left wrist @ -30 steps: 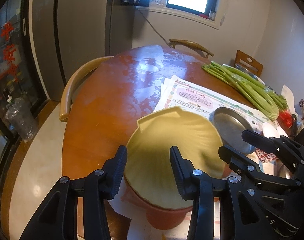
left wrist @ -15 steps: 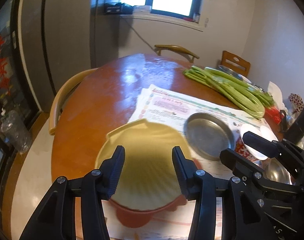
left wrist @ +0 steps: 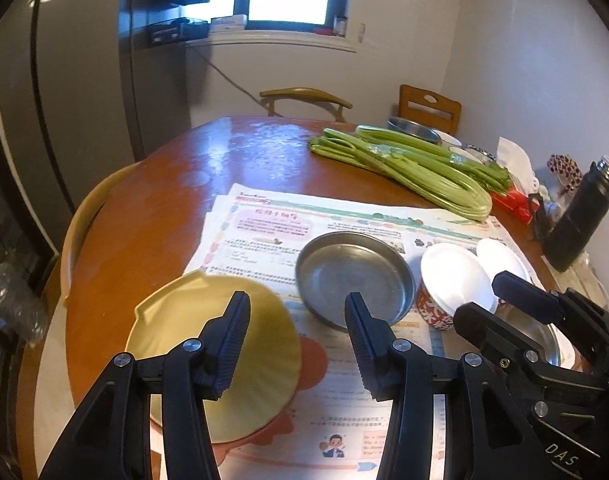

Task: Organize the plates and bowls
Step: 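Open the left tool and pull it back from the stacked plates, then reach the left tool to the shallow silver pan and grip its rim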

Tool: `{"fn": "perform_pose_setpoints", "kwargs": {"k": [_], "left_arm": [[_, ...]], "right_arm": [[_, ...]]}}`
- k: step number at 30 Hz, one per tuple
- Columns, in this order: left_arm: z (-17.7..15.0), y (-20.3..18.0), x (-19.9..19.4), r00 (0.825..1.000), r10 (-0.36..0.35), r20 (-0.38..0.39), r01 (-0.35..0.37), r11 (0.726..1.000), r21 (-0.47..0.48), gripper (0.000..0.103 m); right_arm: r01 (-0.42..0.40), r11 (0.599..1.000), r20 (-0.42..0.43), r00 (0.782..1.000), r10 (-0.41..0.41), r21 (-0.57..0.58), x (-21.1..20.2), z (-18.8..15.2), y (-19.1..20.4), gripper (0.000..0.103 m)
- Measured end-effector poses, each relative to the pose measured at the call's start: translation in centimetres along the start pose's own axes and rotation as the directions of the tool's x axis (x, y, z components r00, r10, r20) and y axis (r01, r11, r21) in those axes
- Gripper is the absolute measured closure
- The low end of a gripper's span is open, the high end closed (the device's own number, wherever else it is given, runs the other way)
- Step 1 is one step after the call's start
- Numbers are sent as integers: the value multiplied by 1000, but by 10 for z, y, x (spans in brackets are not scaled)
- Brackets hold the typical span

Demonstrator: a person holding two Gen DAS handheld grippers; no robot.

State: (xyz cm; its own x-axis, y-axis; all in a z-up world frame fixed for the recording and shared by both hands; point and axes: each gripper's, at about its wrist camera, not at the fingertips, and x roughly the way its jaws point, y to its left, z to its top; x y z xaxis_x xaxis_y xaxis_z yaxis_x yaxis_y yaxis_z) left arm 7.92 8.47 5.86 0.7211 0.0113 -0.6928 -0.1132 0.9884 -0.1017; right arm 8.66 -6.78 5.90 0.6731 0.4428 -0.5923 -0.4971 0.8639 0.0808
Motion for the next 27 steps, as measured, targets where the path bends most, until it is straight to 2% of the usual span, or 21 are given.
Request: {"fn": "perform_pose_setpoints", "kwargs": {"k": [7, 13, 16, 23, 25, 27], "left_arm": [[14, -14, 9, 999, -36, -28, 37, 998, 43, 52], [26, -25, 26, 994, -77, -84, 83, 994, 74, 52], [32, -26, 42, 984, -116, -133, 125, 990, 60, 52], [38, -26, 74, 976, -106, -188, 123, 989, 79, 52], [39, -23, 85, 971, -110, -211, 129, 989, 76, 52], [41, -18, 95, 968, -117, -224, 133, 989, 58, 52]], "right_arm": [[5, 997, -14, 1000, -4, 75, -3, -4, -23, 52], [-4, 993, -61, 998, 11, 115, 5, -18, -30, 52], [-8, 992, -87, 996, 19, 126, 12, -24, -32, 52], [-43, 978, -125, 990, 70, 206, 31, -31, -38, 52], [-15, 974, -131, 990, 46, 225, 36, -32, -40, 52], [-29, 966, -135, 989, 66, 256, 42, -32, -42, 52]]}}
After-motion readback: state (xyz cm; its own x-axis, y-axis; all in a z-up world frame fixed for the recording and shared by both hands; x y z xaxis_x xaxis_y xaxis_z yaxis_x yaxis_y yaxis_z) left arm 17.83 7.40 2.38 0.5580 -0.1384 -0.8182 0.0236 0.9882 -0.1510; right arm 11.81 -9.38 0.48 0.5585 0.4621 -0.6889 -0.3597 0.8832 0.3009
